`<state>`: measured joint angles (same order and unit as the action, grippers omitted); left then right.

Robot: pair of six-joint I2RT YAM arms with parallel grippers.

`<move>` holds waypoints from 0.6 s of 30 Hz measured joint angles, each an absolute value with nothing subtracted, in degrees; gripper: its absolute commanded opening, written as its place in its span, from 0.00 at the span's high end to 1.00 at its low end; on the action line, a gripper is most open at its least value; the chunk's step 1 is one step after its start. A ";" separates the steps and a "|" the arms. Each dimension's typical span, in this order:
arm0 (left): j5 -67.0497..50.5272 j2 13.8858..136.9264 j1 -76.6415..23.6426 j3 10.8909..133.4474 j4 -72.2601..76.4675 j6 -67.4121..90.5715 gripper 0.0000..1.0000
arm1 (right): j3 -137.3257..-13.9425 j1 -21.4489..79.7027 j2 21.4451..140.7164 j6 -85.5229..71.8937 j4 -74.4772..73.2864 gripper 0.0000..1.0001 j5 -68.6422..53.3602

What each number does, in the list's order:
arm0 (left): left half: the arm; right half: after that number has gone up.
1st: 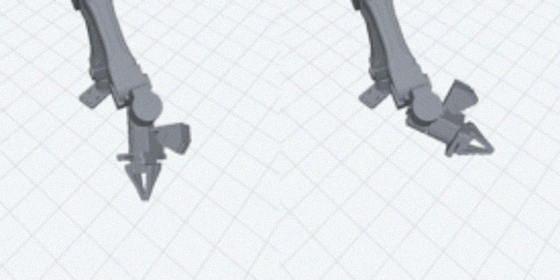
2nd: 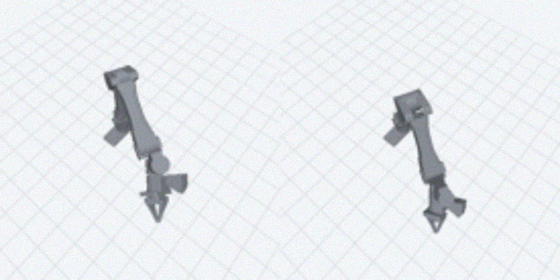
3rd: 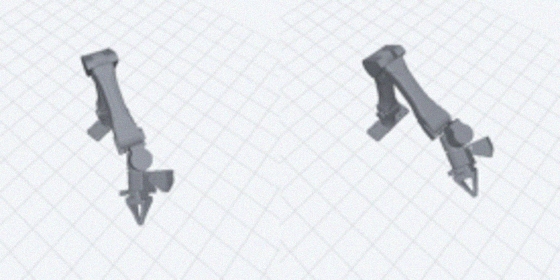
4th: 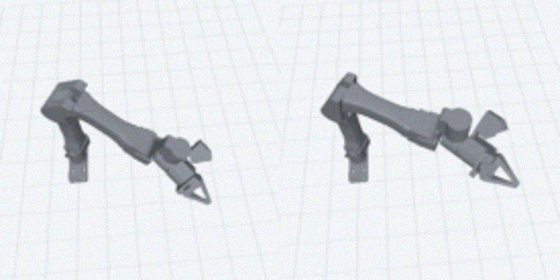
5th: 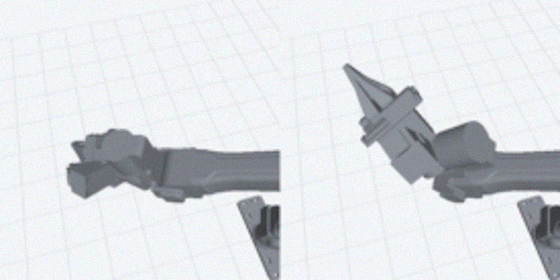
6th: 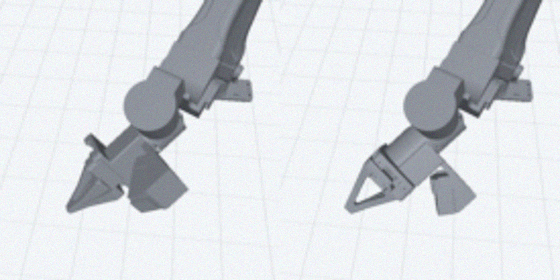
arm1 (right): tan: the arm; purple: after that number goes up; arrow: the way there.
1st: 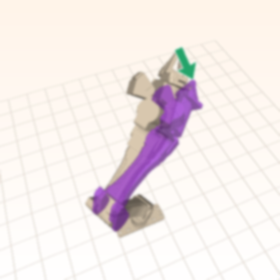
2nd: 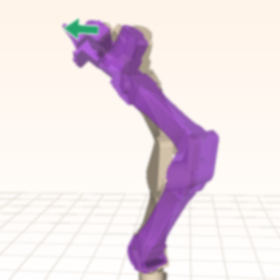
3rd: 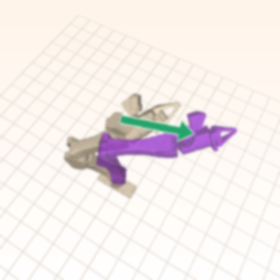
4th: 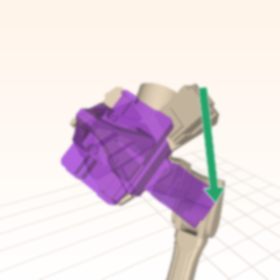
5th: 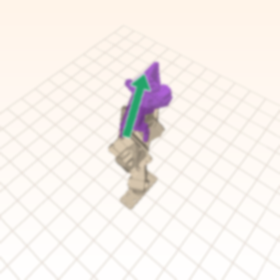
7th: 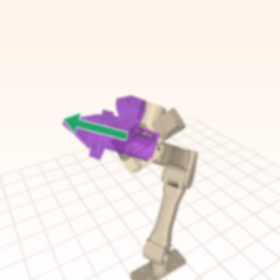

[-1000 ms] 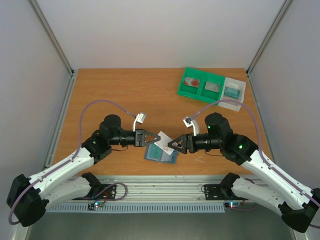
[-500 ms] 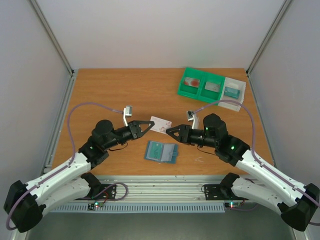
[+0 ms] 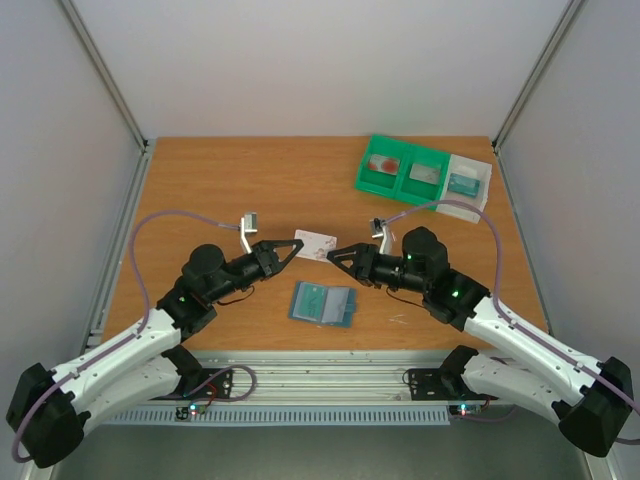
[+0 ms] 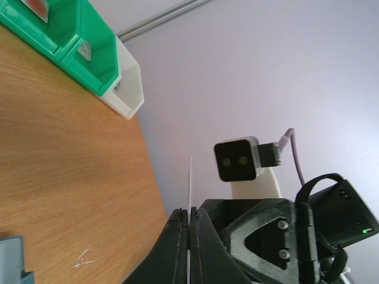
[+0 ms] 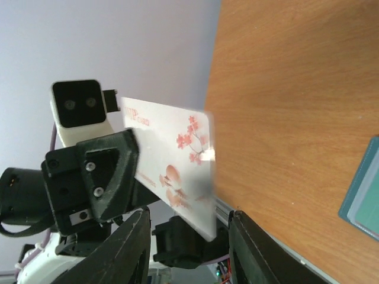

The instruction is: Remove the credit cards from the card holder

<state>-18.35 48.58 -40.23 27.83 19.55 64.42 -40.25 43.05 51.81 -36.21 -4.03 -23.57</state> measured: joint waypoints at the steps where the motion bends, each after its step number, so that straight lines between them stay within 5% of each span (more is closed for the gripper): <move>1: -18.15 48.58 -40.23 27.79 19.73 64.77 1.00 | -39.81 43.03 51.83 -36.64 -3.79 0.62 -23.46; 5: -17.67 48.58 -40.23 27.77 20.73 65.60 1.00 | -38.74 43.05 51.96 -38.04 -3.38 0.65 -22.92; 12: -17.67 49.04 -40.23 27.73 22.57 66.98 1.00 | -38.26 43.05 52.14 -39.79 -2.20 0.87 -22.87; 18: -18.20 51.13 -40.23 27.40 25.02 68.49 1.00 | -37.71 43.05 51.42 -40.12 -0.95 0.87 -22.76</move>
